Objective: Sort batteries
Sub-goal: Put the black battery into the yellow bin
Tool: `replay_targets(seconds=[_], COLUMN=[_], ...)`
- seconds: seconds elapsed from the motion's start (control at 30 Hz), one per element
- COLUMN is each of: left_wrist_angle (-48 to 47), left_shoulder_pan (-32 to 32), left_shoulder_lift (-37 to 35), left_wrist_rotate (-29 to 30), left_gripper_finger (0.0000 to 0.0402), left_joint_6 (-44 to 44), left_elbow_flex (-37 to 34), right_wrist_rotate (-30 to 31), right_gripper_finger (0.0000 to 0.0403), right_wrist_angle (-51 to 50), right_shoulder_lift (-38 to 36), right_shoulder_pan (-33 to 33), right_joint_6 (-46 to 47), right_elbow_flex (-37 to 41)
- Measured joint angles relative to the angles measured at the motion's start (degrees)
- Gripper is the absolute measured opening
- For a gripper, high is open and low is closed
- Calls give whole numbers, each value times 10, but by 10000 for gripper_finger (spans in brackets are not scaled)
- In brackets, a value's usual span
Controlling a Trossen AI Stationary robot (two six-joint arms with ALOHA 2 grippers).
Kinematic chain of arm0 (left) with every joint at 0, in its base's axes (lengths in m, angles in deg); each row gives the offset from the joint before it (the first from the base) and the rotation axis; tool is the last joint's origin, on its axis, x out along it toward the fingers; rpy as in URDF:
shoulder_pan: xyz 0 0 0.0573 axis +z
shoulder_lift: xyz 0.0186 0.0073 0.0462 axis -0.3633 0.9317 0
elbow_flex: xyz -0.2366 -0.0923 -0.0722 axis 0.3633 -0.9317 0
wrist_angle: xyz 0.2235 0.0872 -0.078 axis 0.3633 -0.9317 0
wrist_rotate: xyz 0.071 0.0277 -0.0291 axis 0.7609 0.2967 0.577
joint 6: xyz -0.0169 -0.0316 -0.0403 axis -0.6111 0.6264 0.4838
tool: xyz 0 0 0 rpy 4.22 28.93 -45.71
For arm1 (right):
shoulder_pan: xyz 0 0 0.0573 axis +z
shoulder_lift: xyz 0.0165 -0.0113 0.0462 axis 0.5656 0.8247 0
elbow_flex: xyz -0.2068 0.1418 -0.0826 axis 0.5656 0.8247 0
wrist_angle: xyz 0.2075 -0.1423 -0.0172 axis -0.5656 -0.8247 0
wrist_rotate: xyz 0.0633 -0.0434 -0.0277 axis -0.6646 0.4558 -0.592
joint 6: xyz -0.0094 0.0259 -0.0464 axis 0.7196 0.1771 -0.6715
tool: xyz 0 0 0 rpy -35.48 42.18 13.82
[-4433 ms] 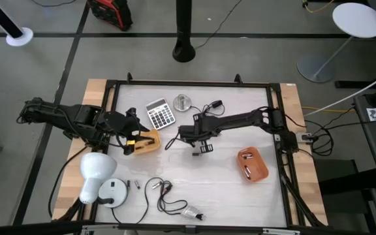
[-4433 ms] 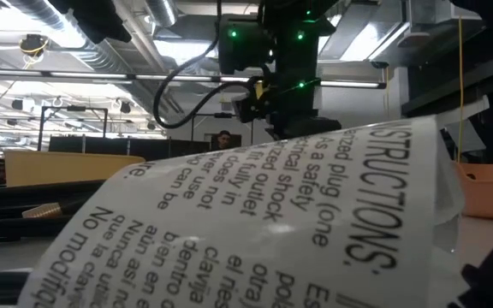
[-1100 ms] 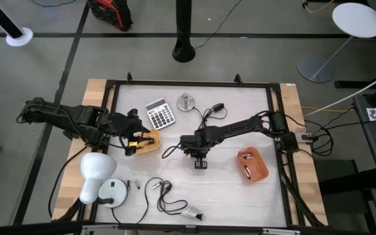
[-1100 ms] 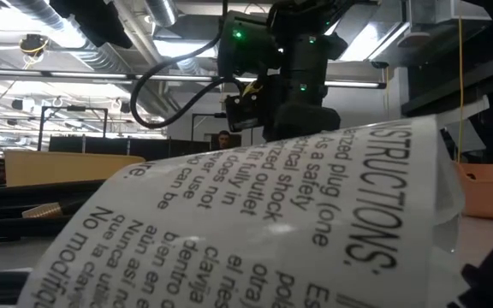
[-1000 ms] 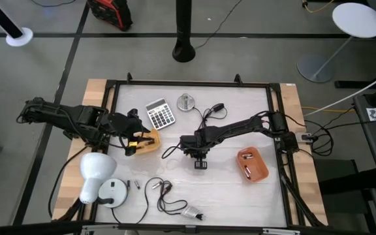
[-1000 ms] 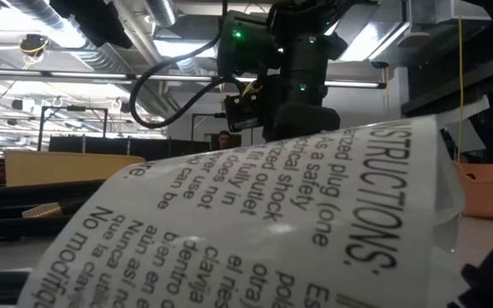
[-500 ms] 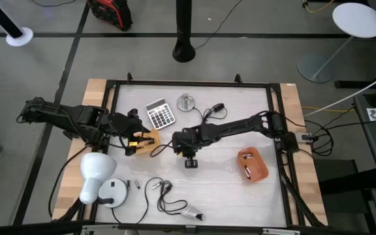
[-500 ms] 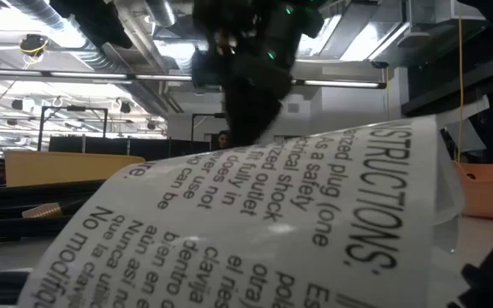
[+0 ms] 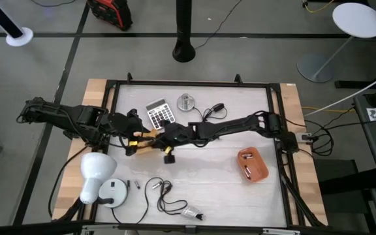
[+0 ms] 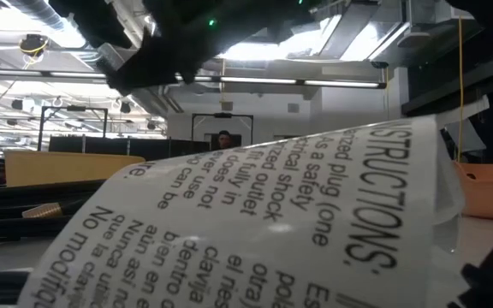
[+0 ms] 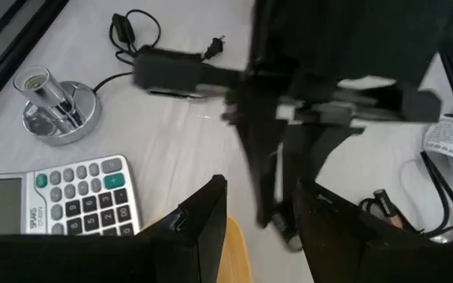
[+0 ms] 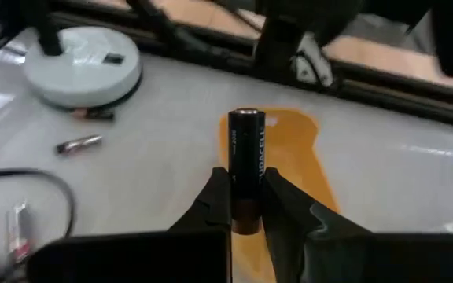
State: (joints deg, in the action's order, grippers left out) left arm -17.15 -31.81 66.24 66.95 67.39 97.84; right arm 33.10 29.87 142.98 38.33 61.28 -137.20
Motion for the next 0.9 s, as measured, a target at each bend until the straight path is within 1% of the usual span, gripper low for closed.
replay_targets(seconds=[0.13, 0.37, 0.43, 0.5, 0.57, 0.73, 0.8, 0.9], left_wrist_angle=[-1, -2, -3, -3, -3, -3, -3, -3], left_shoulder_pan=[0, 0, 0, 0, 0, 0, 0, 0], left_shoulder_lift=[0, 0, 0, 0, 0, 0, 0, 0], left_wrist_rotate=[0, 0, 0, 0, 0, -1, 0, 0], left_gripper_finger=[136, 136, 136, 136, 136, 136, 136, 136], left_joint_6=[2, 2, 2, 2, 3, 49, 56, 57], left_elbow_flex=[0, 0, 0, 0, 0, 0, 0, 0], right_wrist_rotate=[0, 0, -1, -1, -1, 0, -2, -5], right_gripper_finger=[37, 38, 44, 60, 85, 145, 159, 167], right_wrist_angle=[71, 96, 96, 86, 87, 108, 111, 106], right_shoulder_lift=[25, 62, 67, 68, 68, 68, 68, 68], right_shoulder_pan=[-12, -34, -41, -45, -48, -50, -49, -49], right_joint_6=[-3, -4, 5, 20, 23, 24, 24, 24], right_elbow_flex=[0, 1, 0, 1, 1, 1, 0, 0])
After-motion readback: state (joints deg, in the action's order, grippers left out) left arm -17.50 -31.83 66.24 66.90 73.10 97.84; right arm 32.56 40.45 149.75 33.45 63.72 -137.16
